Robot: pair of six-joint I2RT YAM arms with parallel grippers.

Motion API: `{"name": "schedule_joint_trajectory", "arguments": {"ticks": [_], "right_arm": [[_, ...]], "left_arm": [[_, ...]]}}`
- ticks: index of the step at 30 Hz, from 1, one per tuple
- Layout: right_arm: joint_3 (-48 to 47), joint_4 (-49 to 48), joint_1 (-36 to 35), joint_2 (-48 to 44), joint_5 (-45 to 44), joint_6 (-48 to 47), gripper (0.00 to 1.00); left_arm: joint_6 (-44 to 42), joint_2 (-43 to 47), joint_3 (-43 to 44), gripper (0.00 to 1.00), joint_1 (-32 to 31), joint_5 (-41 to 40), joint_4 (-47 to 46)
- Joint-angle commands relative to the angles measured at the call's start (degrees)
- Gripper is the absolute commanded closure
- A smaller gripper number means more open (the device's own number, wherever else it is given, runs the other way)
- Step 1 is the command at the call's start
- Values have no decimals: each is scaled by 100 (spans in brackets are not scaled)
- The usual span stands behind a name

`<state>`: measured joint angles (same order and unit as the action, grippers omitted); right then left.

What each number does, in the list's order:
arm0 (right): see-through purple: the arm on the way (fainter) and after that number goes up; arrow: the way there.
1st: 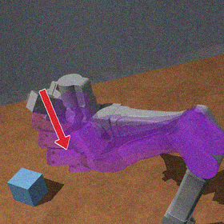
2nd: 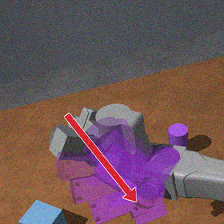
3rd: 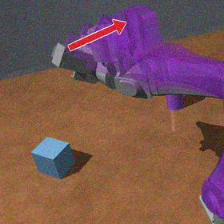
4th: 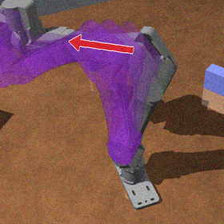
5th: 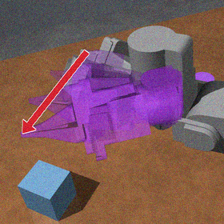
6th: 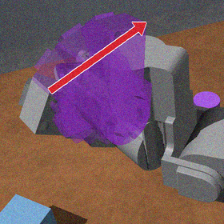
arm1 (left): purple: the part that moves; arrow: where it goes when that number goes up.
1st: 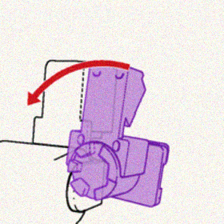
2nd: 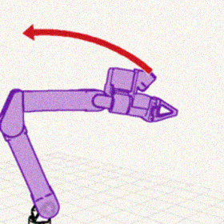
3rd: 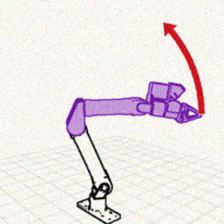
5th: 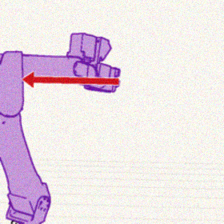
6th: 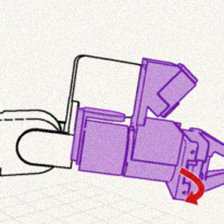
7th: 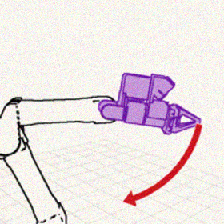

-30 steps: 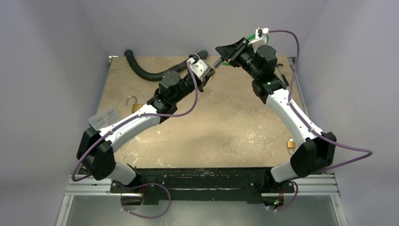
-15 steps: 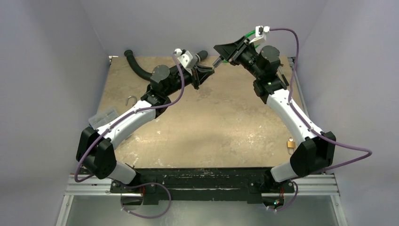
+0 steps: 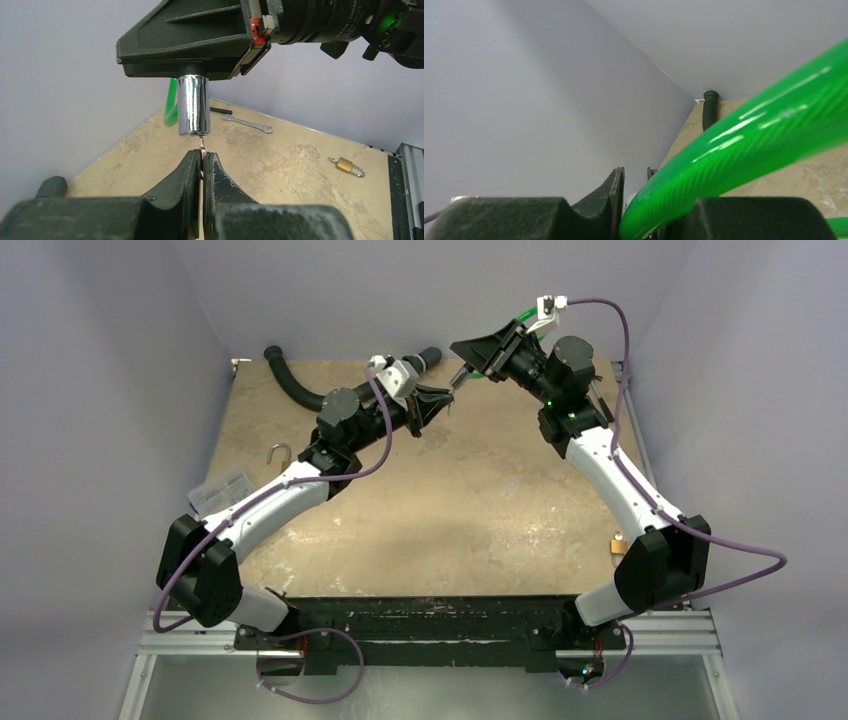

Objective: Lock with the key
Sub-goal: Remove the key from the lock.

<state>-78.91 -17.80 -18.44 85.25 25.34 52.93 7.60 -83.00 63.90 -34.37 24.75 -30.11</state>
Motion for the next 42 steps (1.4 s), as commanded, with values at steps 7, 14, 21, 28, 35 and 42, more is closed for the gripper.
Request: {"name": "schedule_joint_trajectory", "arguments": {"ticks": [7,14,21,28,35,42], "right_arm": [[-444,-1721,323,-217,218,281,100],[-350,-2009,315,-239,543,209,100],[-311,-2123,279,-267,645,192,100],[-218,-1586,271,-347,353,-10,100],[-42,-983,201,-508,59,-347,100],[50,-539,16,-623,-52,-851,100]], "left_arm": [[-23,122,-441,100,-52,502,1063],[1964,-72,-492,100,210,1163,151],[2671,-260,-422,100,291,1094,-211],[1497,-50,-139,56,294,455,346],[929,139,-145,39,275,253,408],[138,183,121,28,134,-27,431]]}}
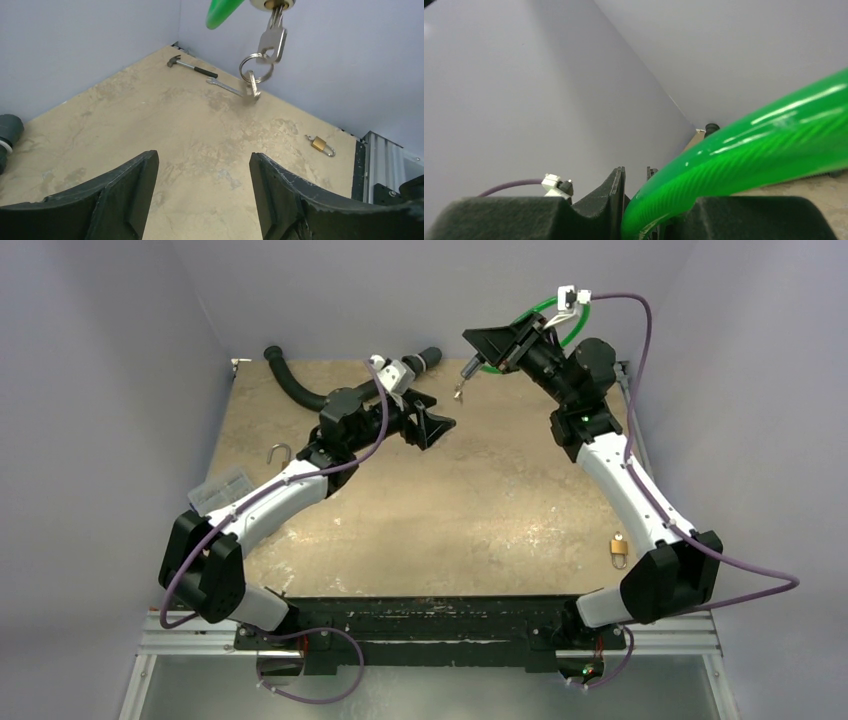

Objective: Lock with the key
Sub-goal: Remove the key from the lock.

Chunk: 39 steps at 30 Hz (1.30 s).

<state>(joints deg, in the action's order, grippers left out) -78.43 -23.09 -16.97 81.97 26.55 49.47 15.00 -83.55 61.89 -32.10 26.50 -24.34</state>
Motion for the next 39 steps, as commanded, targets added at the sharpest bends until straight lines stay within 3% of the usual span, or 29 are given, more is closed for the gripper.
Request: {"name": "schedule_joint_trajectory", "arguments": {"ticks": [1,6,11,12,17,22,24,31,39], "right_arm": [[19,23,-169,-318,-174,-569,100],[88,184,-298,-382,-257,-857,100],[130,250,-398,-418,-308,-1023,100],[135,259,-416,-785,-308,-1041,100],[153,278,-460,-437,-299,-1063,100],[146,270,-464,-437,-323,-1068,100],[107,253,-462,-421,-365,-1061,100],[-246,109,-456,-287,-274,-1298,100],[-590,221,-402,-33,-197,-1612,100]], "left_arm": [[-591,215,362,28,-96,-147,-191],[-742,174,473,26,-247,207,-313],[-734,140,569,29,-402,-42,-333],[-681,119,613,34,-402,-128,-321],[-611,35,704,54,-411,-229,-296],[-678,22,644,86,-405,-170,-172],[-771,38,580,93,-402,-150,-83],[-946,81,228,100,-400,36,284],[-700,269,-230,100,-405,-10,430]]}}
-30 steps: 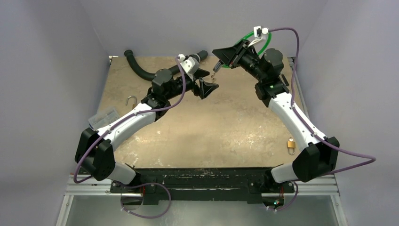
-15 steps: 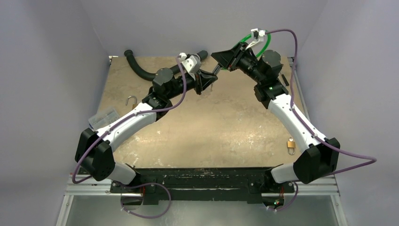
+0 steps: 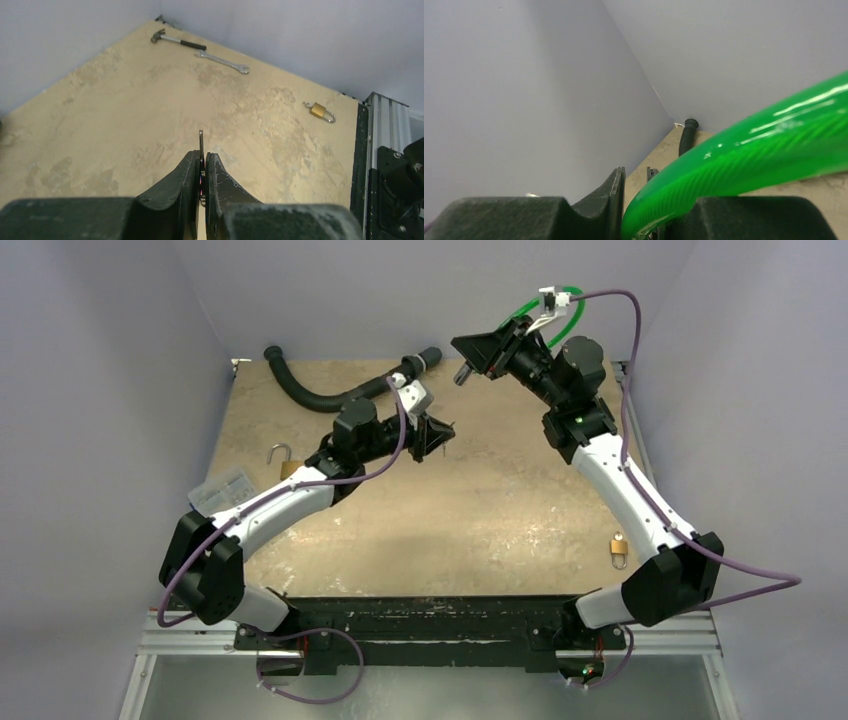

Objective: Lock with the key
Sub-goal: Remove the key from the lock, then place the lock at the center of the board.

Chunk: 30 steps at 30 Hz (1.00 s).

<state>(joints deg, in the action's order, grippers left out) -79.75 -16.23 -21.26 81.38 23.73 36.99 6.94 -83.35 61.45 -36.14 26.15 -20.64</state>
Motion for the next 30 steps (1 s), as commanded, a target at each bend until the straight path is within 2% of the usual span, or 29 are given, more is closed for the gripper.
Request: {"name": "schedule_joint_trajectory", "arguments": {"ticks": [1,4,7,13,17,20,25,30], "right_arm": [[-472,-404,25,75,159,-465,100],[-601,170,25,344,342,-1073,100],[-1010,1246,13,778,726,-1834,100],[-2268,3609,-39,1931,1158,-3779,100],[-3226,4862,-37,2811,1033,-5031,100],[-3541,5200,-21,3315,507,-5723,100],[-3866,5353,91,4014,217,-6209,100],[-3787,5486,194,4465,-160,-6697,100]], "left_arm": [[148,302,-234,100,8,-15,56],[330,536,-364,100,125,-135,47],[702,714,-442,100,488,-220,153],[932,1030,-549,100,1257,-319,524],[912,1137,-538,100,1657,-247,693],[800,1212,-537,100,1730,-236,786],[792,1217,-579,100,1733,-185,782],[749,1151,-585,100,1733,-225,708]]}}
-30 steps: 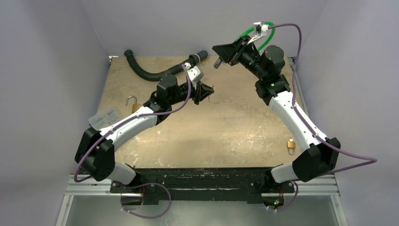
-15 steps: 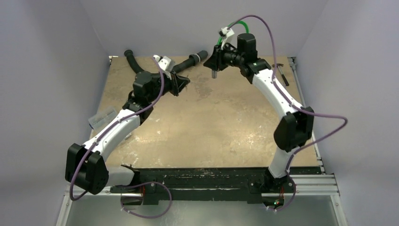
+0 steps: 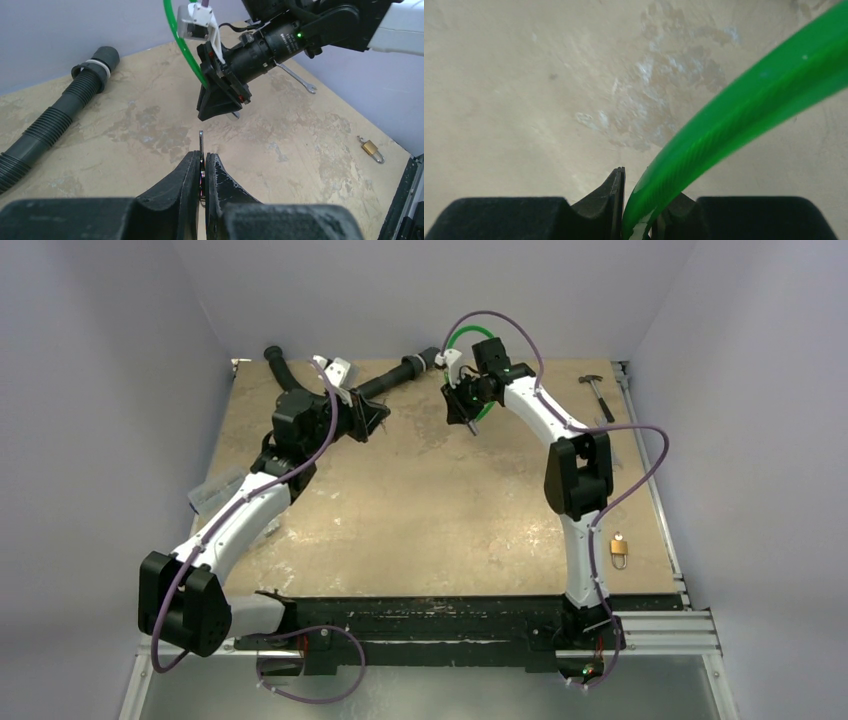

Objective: Lock with the key
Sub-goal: Place the lock at the center of the board.

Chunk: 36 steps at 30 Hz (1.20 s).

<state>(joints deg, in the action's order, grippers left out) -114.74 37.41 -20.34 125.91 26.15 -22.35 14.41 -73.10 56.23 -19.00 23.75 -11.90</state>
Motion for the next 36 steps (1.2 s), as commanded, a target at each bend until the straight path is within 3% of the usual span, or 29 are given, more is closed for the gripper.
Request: {"name": "schedule_joint_trajectory", "arguments": {"ticks": [1,10,14,19,24,31,36], "right_arm": [[-299,149,127,101,-485,-863,100],[-273,-11,381,640,-928,-1377,99],[-285,-285,472,742,-1037,-1334,65],[-329,-429,504,692,-831,-1042,40],[-442,-388,525,508,-578,-744,28],[-267,-698,948,-181,22,252,5],[598,-1137,1367,-1012,322,787,1]], "left_arm": [[5,102,-67,100,20,8,-190],[178,-455,-10,100,-51,-65,-708],[191,-723,102,100,-216,-190,-854],[422,-993,100,100,-331,-268,-1065],[367,-1294,193,100,-451,-237,-1235],[361,-1996,469,100,-839,-236,-1582],[519,-2678,835,100,-1124,-264,-1761]]}}
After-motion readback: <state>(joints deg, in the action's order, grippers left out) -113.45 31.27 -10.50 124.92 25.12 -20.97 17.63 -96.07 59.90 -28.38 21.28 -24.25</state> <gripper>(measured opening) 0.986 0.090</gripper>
